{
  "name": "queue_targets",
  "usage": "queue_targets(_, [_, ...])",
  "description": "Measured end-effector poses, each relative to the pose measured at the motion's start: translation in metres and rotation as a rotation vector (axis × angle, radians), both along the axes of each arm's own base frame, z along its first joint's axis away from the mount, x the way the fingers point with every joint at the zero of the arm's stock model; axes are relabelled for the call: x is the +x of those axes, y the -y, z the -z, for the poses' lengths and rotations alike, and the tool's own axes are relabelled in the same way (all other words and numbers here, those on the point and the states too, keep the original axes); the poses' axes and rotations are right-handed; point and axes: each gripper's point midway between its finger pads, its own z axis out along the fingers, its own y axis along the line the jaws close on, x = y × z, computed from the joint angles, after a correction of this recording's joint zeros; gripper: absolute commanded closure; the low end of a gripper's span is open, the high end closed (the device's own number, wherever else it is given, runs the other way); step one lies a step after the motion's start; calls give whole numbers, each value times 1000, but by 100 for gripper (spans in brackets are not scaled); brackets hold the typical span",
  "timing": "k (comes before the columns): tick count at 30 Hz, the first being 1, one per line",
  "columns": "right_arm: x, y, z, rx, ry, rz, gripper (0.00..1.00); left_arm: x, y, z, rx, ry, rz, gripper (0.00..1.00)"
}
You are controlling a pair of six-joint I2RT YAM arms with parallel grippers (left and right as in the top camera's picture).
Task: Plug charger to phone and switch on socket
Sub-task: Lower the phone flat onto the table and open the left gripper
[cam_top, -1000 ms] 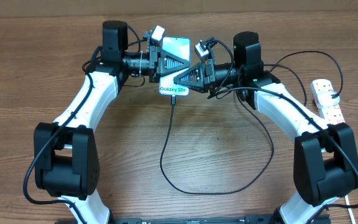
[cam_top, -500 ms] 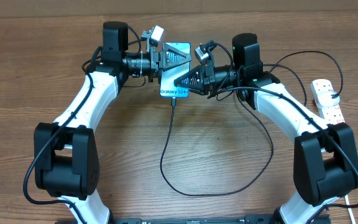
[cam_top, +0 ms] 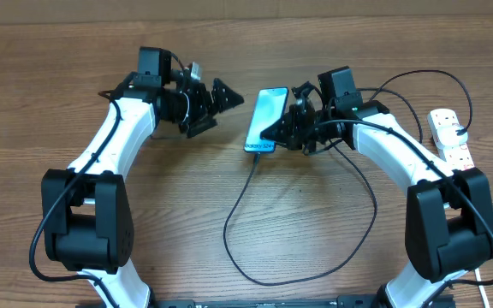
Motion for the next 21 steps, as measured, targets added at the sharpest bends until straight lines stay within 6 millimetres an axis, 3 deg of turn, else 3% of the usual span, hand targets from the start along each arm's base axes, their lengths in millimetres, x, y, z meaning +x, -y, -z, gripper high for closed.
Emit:
queue_targets(5, [4, 7, 27, -134, 31, 8, 96, -3, -20, 19, 143, -26, -40, 0])
queue_targets(14, [-6, -1, 78, -228, -26, -34, 96, 5, -50, 35, 336, -8, -108, 0])
queue_targets(21, [-5, -19, 87, -190, -18, -57, 96, 6, -67, 42, 435, -8, -147, 0])
